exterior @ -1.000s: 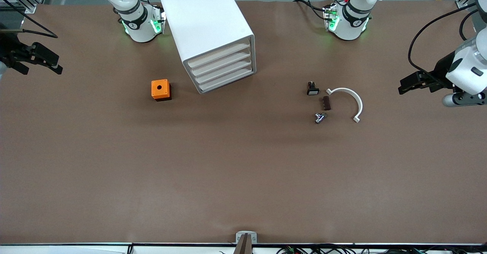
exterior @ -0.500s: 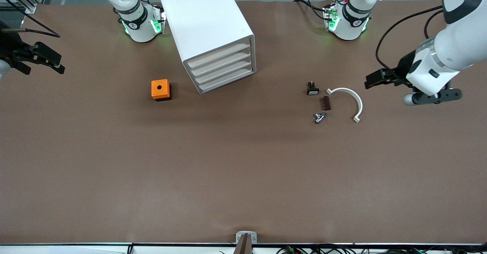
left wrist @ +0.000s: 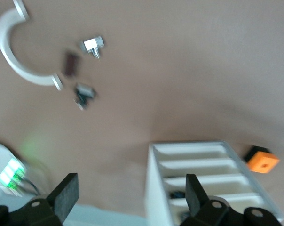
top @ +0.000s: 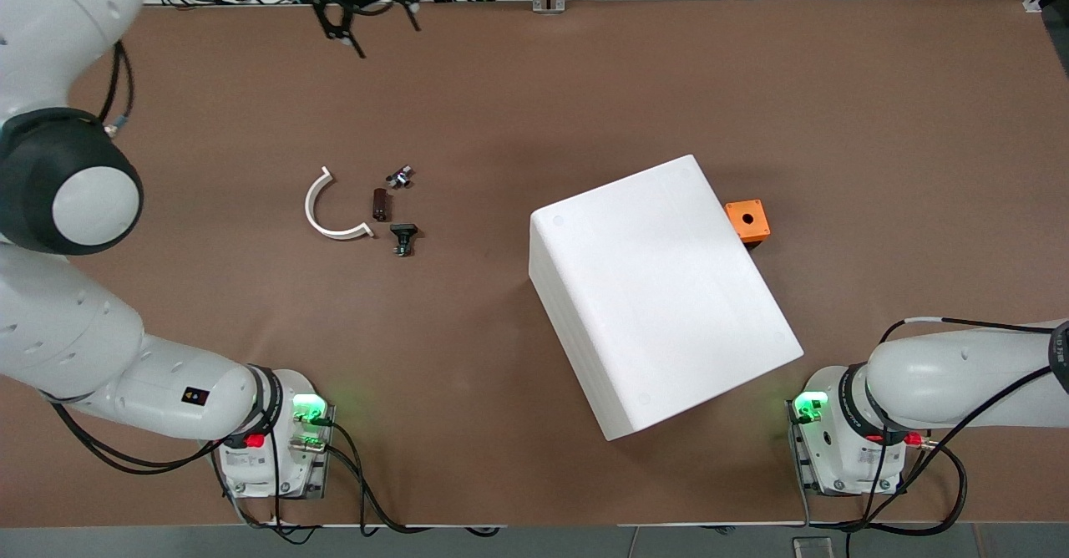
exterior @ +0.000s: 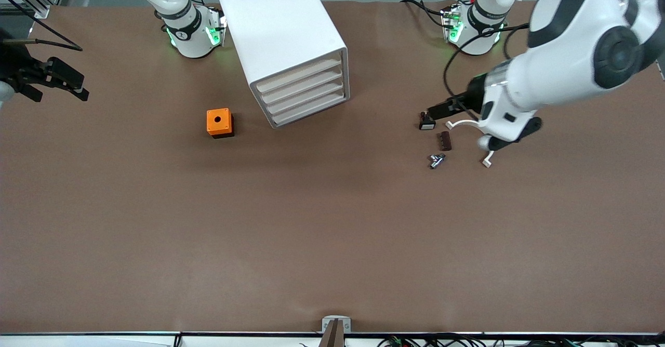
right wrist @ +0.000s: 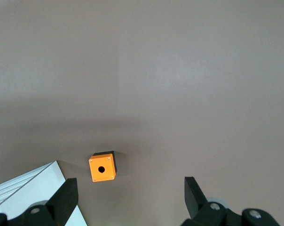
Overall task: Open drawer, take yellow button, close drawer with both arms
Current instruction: 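Move the left gripper to the white cabinet's drawer front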
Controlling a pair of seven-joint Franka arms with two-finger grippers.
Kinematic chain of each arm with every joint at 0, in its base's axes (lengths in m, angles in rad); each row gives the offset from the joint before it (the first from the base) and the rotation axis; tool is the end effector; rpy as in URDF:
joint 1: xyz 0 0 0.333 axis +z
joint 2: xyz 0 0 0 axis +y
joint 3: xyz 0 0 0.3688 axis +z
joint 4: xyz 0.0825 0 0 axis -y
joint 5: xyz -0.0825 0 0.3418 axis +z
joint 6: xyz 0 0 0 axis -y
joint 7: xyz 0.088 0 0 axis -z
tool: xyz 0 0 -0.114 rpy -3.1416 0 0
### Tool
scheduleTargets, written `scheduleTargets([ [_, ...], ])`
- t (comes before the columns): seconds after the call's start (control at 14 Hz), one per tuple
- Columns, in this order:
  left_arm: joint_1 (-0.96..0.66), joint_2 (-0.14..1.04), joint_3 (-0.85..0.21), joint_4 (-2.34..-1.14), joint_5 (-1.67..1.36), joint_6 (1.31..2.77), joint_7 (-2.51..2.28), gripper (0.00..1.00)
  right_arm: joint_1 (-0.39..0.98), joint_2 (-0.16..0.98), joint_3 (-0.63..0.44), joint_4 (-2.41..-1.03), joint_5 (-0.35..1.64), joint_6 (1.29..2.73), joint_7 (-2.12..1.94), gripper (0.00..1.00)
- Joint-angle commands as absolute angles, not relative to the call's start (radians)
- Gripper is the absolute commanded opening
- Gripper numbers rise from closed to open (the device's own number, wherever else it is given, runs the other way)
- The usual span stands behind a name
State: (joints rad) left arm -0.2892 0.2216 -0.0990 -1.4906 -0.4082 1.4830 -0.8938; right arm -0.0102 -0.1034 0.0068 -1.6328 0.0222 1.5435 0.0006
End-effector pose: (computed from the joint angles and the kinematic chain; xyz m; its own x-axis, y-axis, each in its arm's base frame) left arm 0.5144 -0.2549 0.5886 0.7832 0.4200 -0.4586 0.5105 -0.8553 0.0886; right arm 0.4717 0.0012 0.6922 0.9999 -0.0034 0.0141 -0.0031 -0.9998 -0.0215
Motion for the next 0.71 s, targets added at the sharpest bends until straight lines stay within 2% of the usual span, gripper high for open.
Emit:
scheduleTargets([
  [0.0, -0.317, 0.339, -0.097, -1.381, -0.541, 1.465, -1.127, 1.00, -0.008, -0.132, 0.005, -1.655, 0.023, 1.545, -0.005, 1.00],
  [0.21, -0.348, 0.438, -0.101, -1.321, -0.656, 1.468, -1.402, 1.00, -0.006, -0.127, 0.005, -1.646, 0.023, 1.545, -0.005, 1.00],
  [0.64, -0.434, 0.535, -0.109, -1.321, -0.778, 1.468, -1.846, 1.00, -0.005, -0.089, 0.002, -1.617, 0.014, 1.546, -0.003, 1.00],
])
